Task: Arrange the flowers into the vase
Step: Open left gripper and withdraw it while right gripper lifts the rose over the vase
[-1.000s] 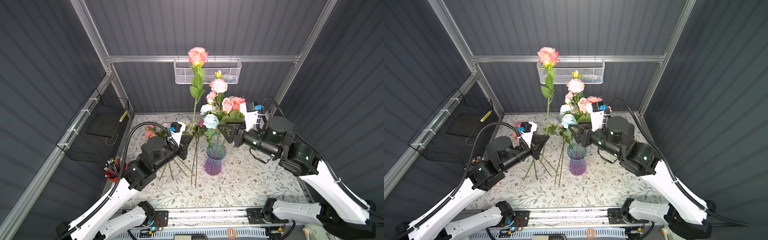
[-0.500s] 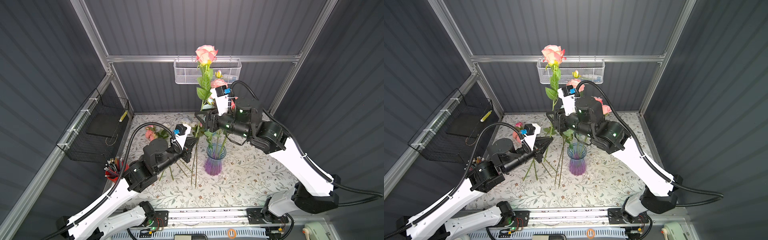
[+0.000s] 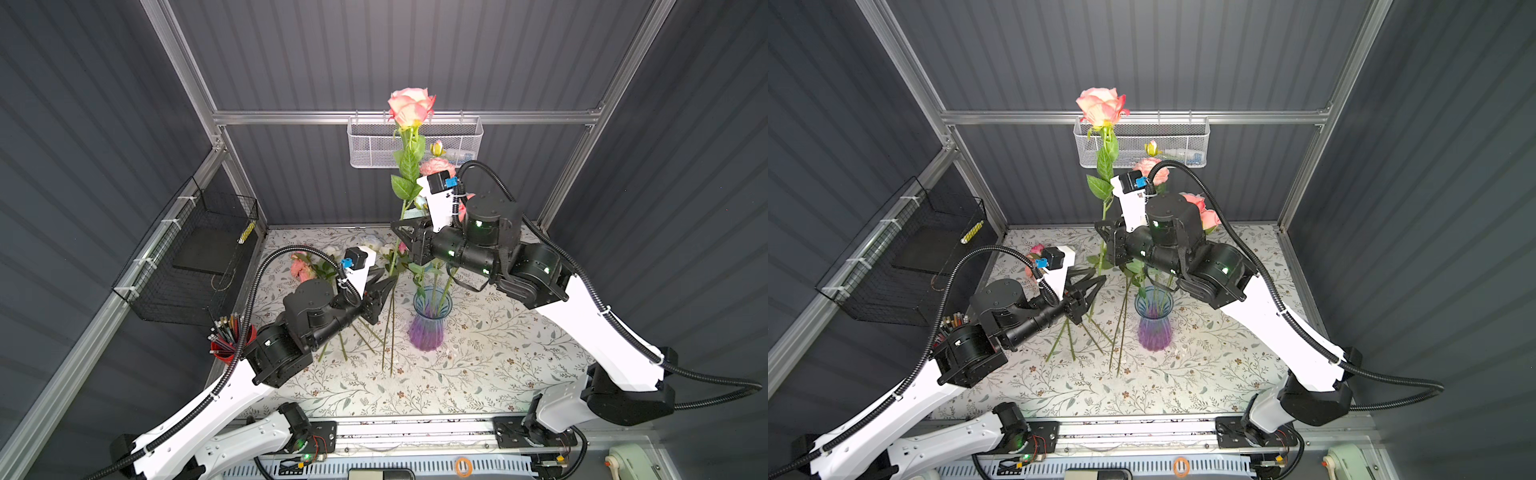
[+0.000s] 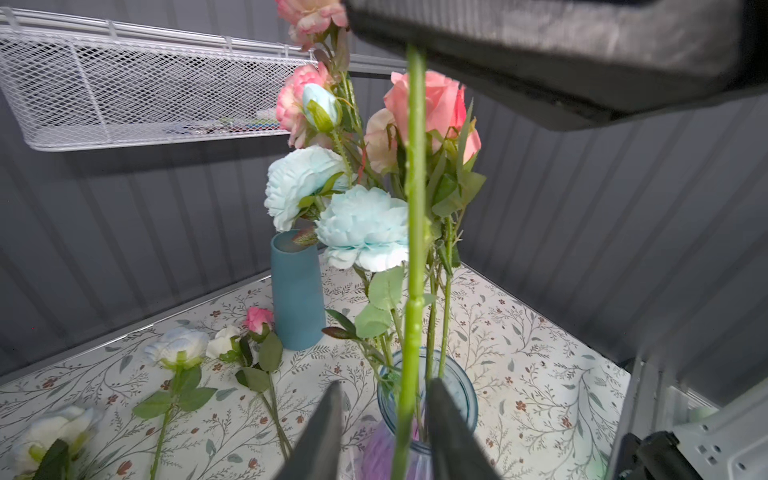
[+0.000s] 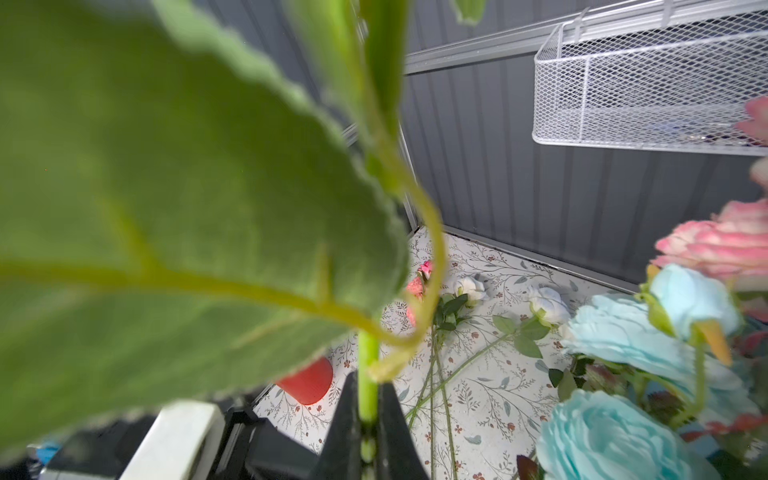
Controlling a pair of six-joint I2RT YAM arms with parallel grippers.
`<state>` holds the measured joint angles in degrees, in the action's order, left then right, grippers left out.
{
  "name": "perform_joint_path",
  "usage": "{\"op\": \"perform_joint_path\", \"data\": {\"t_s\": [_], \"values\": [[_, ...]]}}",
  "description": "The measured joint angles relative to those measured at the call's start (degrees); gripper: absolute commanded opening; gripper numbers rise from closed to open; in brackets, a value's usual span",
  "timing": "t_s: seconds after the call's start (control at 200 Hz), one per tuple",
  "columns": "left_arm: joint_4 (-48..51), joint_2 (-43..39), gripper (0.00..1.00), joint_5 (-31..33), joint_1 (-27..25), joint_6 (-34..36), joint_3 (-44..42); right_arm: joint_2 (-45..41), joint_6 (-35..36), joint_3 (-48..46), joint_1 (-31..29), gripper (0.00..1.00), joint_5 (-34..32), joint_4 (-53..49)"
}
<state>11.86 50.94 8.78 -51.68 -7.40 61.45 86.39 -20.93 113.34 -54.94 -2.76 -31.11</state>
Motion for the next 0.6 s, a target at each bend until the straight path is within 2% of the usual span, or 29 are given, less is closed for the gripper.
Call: {"op": "perform_joint_path", "data": {"t_s": [0.055, 0.205, 0.415, 0.6], "values": [[0.5, -0.35, 0.85, 0.87, 0.0, -0.83, -0.46, 0.0, 0.15, 0.0, -0.13, 0.03, -0.57, 0.22], [4.07, -4.79, 0.88, 5.55, 0.0, -3.04, -2.93, -0.66, 1.53, 0.0, -0.52, 0.04, -2.78, -0.39], [12.87, -23.82, 0.89, 12.41, 0.0, -9.6, -10.8, -6.01, 5.55, -0.22, -0.61, 0.05, -8.13, -4.04], [19.54, -37.79, 0.86, 16.09, 0.0, -16.33, -16.48, -12.72, 9.4, -1.27, -0.61, 0.05, -15.28, -5.99]]}}
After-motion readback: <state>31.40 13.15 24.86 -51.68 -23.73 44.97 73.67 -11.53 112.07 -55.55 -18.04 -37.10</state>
